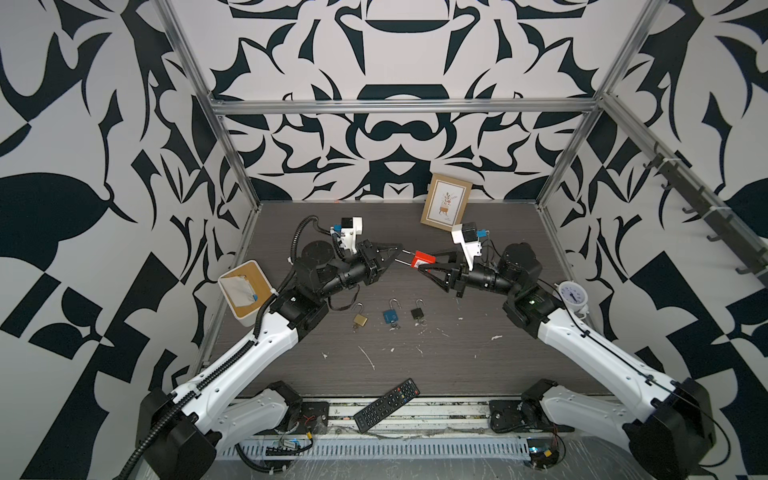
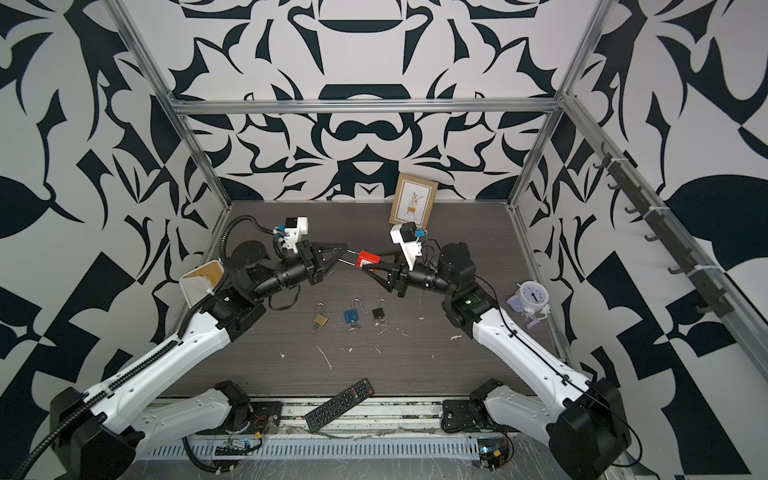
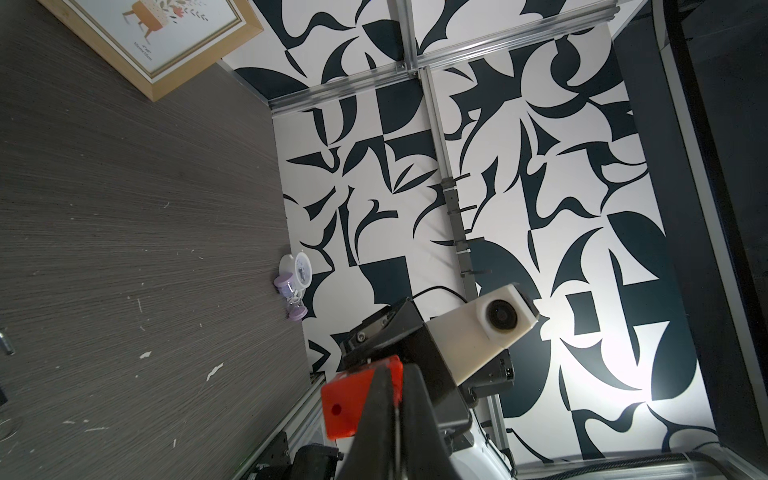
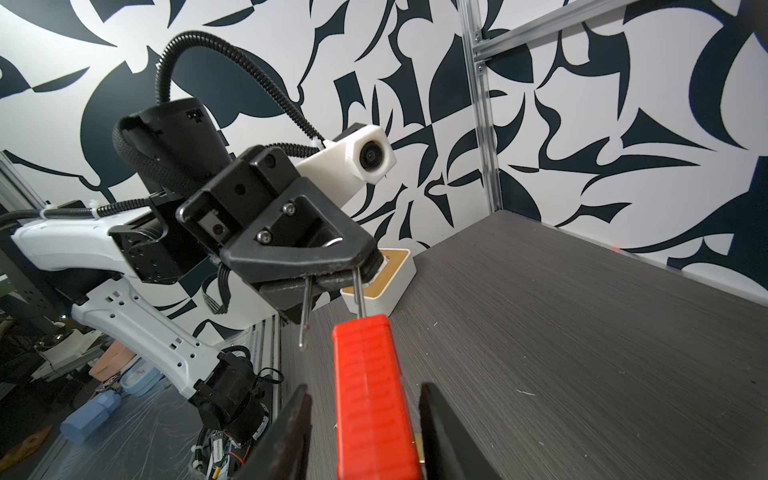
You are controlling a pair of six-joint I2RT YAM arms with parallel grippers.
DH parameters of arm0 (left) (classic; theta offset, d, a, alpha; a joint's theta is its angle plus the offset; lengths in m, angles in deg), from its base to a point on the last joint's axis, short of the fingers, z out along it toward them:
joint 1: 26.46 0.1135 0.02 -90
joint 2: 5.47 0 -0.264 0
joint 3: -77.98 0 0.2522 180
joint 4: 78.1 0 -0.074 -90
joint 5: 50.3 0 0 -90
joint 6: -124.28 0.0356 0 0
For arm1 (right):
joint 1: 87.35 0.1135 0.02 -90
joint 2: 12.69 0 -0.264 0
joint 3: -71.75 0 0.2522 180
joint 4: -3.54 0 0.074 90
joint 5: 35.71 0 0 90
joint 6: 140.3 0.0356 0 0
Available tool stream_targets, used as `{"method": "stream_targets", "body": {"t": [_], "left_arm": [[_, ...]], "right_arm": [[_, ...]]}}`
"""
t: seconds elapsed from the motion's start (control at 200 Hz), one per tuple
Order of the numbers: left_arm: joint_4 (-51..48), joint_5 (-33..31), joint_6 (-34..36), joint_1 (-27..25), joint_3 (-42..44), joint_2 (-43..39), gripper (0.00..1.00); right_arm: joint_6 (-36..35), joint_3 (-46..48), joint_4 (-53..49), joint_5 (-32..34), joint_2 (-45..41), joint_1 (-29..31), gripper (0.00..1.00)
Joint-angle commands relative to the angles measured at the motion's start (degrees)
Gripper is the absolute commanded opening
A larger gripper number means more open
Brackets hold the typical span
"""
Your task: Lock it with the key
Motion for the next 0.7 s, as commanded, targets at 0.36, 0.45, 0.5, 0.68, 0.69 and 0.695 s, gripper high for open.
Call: {"method": "stream_targets", "body": {"t": [0.36, 0.45, 0.5, 0.68, 0.69, 0.695], "left_arm": [[5.7, 2.6, -0.7, 0.2, 1.2, 1.4, 0.00], [5.4, 2.7, 0.4, 0.2, 1.6, 1.3, 0.00], [4.8, 3.0, 1.5, 0.2, 1.6, 1.1, 0.00], [0.1, 5.6, 9.5, 0.2, 0.4, 0.3, 0.00], [0.2, 5.7, 9.8, 0.2, 0.5, 0.2, 0.00], [0.3, 5.7, 9.9, 0.2, 0.5, 0.2, 0.00]], "right_arm": [[1.5, -2.2, 2.0, -1.1, -0.1, 0.4, 0.30], [2.1, -2.3, 1.4, -1.3, 0.1, 0.3, 0.17], [2.7, -2.2, 1.0, -1.6, -0.1, 0.3, 0.11], [4.9, -2.8, -1.7, -5.0, -0.5, 0.0, 0.00], [5.1, -2.9, -2.0, -5.5, -0.5, -0.1, 0.00], [5.2, -3.1, -2.2, -5.7, -0.4, -0.2, 0.00]]}}
